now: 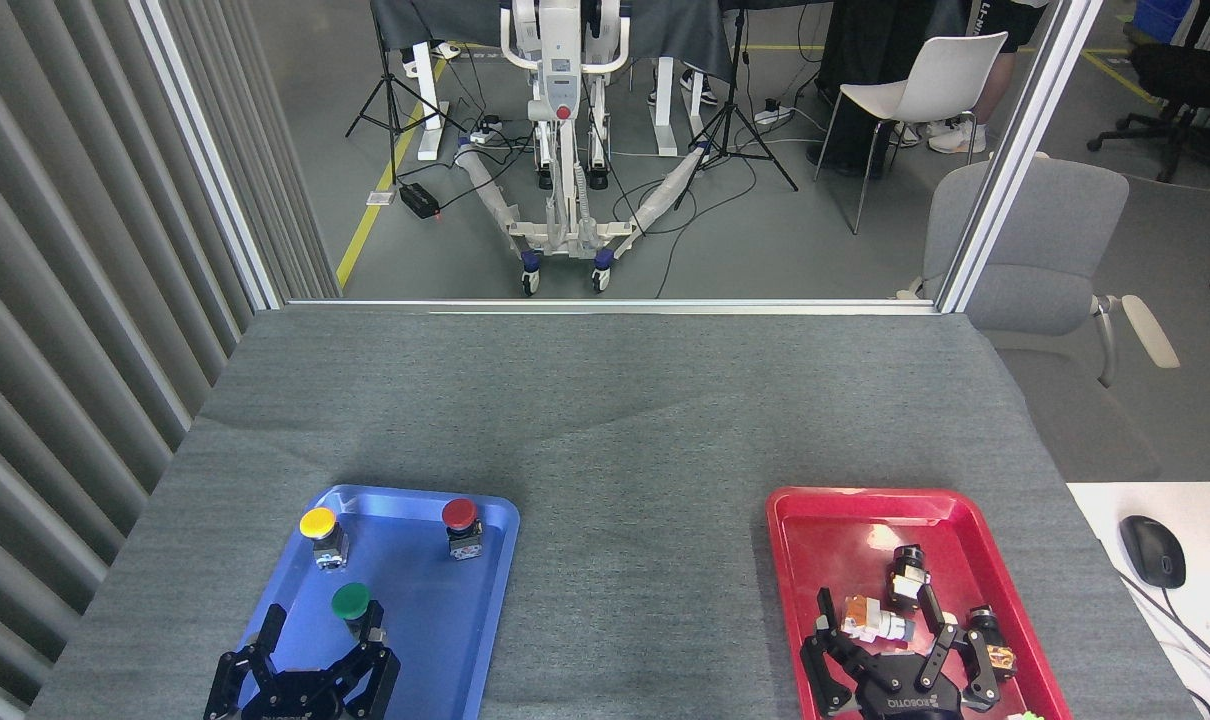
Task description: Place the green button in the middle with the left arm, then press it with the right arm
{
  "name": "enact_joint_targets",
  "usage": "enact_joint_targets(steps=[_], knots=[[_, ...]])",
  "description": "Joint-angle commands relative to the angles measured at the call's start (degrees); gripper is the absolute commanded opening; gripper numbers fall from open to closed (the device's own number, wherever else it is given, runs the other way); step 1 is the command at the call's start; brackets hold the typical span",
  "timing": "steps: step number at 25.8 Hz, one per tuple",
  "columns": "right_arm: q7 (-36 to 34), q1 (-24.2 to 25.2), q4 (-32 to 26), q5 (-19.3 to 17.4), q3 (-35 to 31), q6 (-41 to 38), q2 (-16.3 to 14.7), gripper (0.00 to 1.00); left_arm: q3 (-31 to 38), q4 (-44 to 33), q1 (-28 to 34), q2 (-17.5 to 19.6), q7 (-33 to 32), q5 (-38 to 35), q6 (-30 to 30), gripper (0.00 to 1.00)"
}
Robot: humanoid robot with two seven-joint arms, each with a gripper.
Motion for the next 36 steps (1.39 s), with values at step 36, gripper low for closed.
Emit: enact_joint_targets(steps=[36], knots=[[-0.3, -0.1, 0.3, -0.1, 0.3, 0.7, -0.2, 1.00, -20.9, 25.4, -13.0, -1.6, 3.6, 0.7, 41.9, 0.87]])
